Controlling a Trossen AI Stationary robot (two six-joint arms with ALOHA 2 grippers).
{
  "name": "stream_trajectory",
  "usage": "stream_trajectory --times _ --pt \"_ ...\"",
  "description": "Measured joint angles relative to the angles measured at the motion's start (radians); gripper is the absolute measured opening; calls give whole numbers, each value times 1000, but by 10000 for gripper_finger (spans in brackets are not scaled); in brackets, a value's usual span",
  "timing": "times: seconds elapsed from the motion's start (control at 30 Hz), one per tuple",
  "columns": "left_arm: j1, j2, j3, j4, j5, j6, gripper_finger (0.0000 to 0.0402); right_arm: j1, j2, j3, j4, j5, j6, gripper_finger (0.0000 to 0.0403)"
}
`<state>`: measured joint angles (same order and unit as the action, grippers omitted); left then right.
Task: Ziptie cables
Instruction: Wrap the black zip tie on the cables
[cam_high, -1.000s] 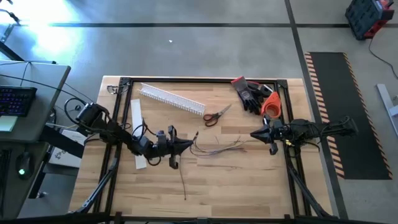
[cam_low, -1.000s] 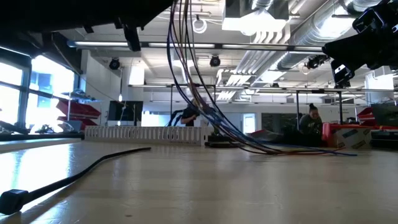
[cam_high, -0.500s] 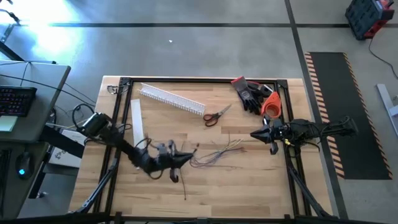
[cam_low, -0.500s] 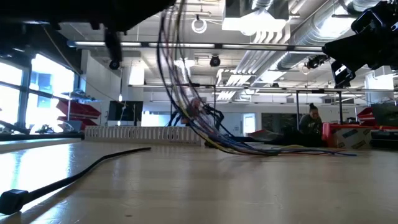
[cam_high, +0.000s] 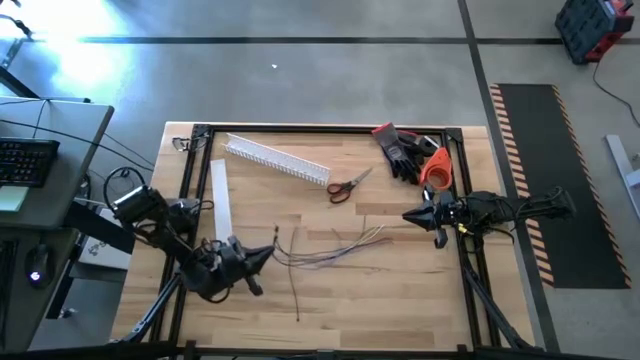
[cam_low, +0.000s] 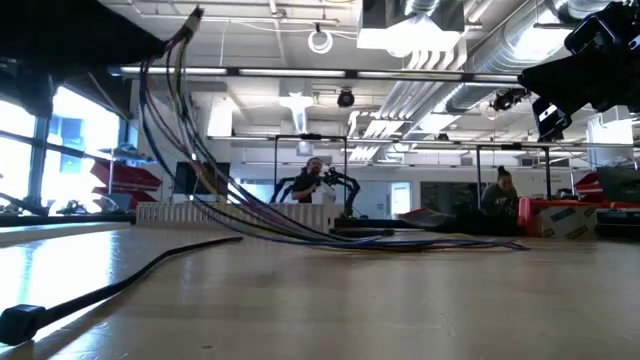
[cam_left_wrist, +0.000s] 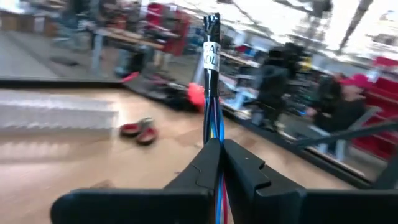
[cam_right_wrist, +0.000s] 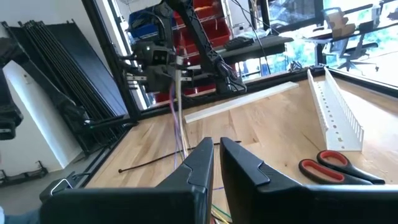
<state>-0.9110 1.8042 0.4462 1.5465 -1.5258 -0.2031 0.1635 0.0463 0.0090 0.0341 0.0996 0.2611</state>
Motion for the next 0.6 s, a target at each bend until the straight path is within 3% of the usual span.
stream_trajectory --times 0.3,0.6 --pt "-39 0 -104 -34 5 -259 25 0 0 0 0 3 -15 16" --pt "-120 0 -131 -23 -13 -160 90 0 0 0 1 3 -15 16"
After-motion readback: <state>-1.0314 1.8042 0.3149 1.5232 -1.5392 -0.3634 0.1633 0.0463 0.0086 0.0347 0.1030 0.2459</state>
